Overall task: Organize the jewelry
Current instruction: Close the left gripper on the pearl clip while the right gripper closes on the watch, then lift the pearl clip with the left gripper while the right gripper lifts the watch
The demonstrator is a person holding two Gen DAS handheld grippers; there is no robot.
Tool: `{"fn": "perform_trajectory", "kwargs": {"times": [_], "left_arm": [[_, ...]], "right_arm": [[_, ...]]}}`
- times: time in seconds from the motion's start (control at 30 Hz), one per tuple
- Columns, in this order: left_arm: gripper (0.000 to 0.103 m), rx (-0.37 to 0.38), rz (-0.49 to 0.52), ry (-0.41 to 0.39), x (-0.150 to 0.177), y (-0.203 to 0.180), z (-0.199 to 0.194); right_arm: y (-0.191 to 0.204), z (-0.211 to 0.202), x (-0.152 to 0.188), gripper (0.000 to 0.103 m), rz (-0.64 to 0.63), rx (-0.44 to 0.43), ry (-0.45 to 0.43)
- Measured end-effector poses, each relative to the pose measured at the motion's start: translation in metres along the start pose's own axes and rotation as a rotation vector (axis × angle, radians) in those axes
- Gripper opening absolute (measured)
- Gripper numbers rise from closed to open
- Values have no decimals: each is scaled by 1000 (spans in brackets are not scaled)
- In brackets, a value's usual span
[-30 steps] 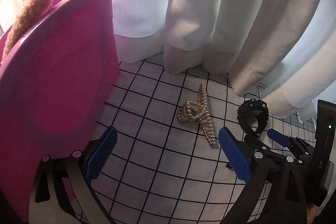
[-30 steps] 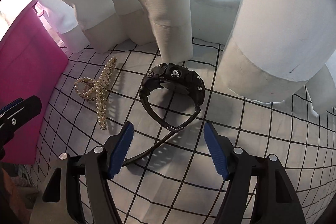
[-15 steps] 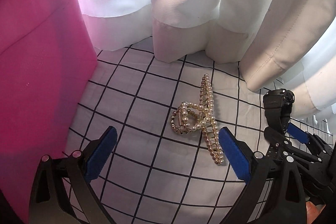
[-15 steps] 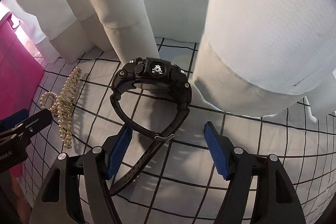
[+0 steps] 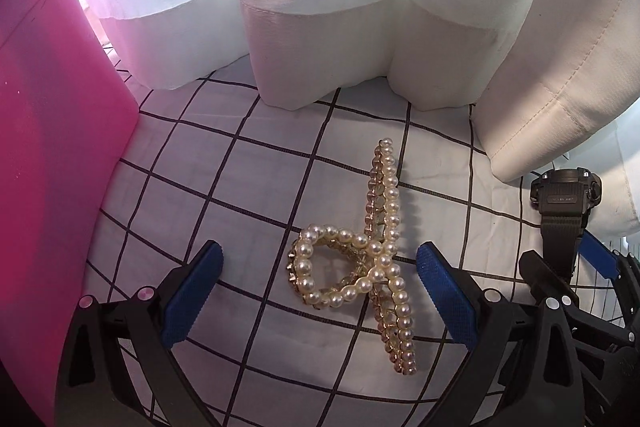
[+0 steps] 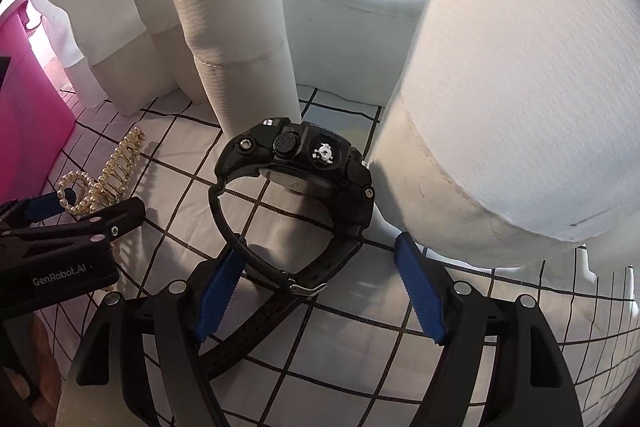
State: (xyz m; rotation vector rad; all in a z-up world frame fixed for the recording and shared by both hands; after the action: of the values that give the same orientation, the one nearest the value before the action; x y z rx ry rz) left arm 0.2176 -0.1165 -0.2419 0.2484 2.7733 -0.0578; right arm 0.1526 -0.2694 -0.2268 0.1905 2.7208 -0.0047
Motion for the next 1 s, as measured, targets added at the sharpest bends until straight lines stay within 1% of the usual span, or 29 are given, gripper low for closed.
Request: {"fn": "perform_trajectory", "kwargs": {"times": [0.13,0.17,0.2,0.23,0.27,0.3,0.33,0.37,0.43,0.6,0.7,0.8,0.87,0.9,0.93,1.0], "left_arm": [[95,-3,-14,-22,-2,-3,0],[92,-7,-20,-32,0,-2,-4],[85,-9,-24,-43,1,-2,-6],[80,-6,-24,-53,9,-1,-12],[66,-5,-18,-61,11,-2,-16],[51,2,-9,-66,13,-4,-19],[47,0,-1,-68,14,-7,-21],[46,0,0,-62,16,-8,-22],[46,12,-5,-59,19,-9,-25],[44,41,-10,-57,29,-7,-33],[41,44,-2,-80,33,-5,-45],[41,61,-6,-85,40,-4,-56],[41,67,-5,-91,43,0,-62],[41,70,-6,-94,45,1,-66],[41,75,-6,-97,47,3,-69],[41,83,-6,-101,48,7,-74]], "right_arm": [[1,-4,4,71,-7,-8,-18],[4,-4,6,69,-4,-11,-22],[4,-6,7,67,-1,-15,-28],[5,-8,8,57,-2,-18,-34],[5,-10,9,44,-8,-17,-39],[7,-12,10,41,-10,-16,-40],[7,-13,11,38,-1,-28,-41],[6,-13,11,31,8,-37,-43],[8,-17,14,23,21,-49,-51],[16,-27,25,23,11,-67,-82],[16,-35,30,22,19,-79,-106],[17,-46,32,19,30,-87,-125],[13,-55,36,13,40,-93,-137],[14,-58,36,5,43,-99,-144],[15,-60,36,0,43,-106,-148],[16,-66,38,0,39,-103,-155]]}}
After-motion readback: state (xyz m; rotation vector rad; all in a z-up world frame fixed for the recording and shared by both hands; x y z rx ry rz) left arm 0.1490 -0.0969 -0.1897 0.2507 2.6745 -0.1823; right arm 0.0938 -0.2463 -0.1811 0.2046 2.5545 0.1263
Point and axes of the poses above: each gripper's, at about its wrist camera, not at the fingertips, and z roughly the way its jaws point, y to its left, x to its underside, the point moved 5 cm from there along z, roughly the way its jaws point, and after that the axes turned 2 degrees about y, right-handed, at the moved point
